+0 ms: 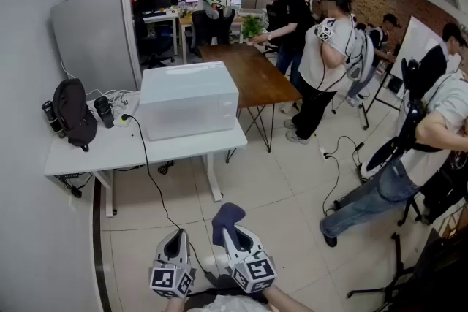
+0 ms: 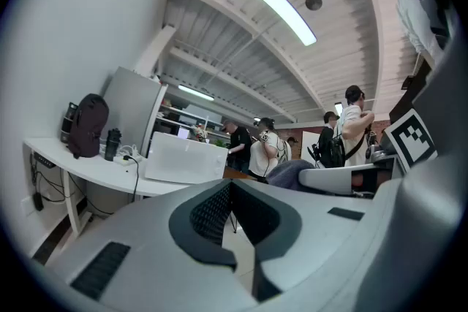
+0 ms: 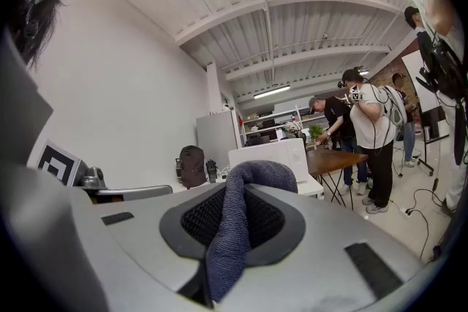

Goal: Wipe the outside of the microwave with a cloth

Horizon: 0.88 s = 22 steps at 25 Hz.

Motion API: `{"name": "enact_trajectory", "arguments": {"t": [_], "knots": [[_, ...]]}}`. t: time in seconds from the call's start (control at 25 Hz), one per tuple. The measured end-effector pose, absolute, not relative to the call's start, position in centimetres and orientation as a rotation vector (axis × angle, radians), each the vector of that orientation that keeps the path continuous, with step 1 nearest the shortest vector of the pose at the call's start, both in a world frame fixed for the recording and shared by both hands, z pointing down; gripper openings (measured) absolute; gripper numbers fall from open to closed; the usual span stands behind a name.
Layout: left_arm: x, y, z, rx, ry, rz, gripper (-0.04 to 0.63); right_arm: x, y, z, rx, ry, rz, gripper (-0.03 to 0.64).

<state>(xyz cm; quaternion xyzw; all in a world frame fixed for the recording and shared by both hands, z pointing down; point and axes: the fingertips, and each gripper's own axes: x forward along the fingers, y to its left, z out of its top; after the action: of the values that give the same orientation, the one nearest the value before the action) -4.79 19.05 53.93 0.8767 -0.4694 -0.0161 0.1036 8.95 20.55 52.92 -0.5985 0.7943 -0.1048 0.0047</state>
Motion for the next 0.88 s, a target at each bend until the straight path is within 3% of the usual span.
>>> {"name": "enact_trajectory", "arguments": {"t": [0.24, 0.56, 0.88], "knots": [[-7.5, 14.1, 53.8, 2.546, -1.450, -0.107, -0.014, 9.5, 13.1, 51.0, -1.882, 2.475, -0.204, 0.075], [-6.4, 2.1, 53.7, 2.578, -1.496, -0.097, -0.014, 7.8, -4.8, 46.5, -1.724, 2.554, 0.081, 0.075], [-6.0, -9.3, 51.9, 2.533, -1.639, -0.109, -0.014, 0.1, -20.0, 44.9, -1.404, 2.815, 0.263, 0.075]]}}
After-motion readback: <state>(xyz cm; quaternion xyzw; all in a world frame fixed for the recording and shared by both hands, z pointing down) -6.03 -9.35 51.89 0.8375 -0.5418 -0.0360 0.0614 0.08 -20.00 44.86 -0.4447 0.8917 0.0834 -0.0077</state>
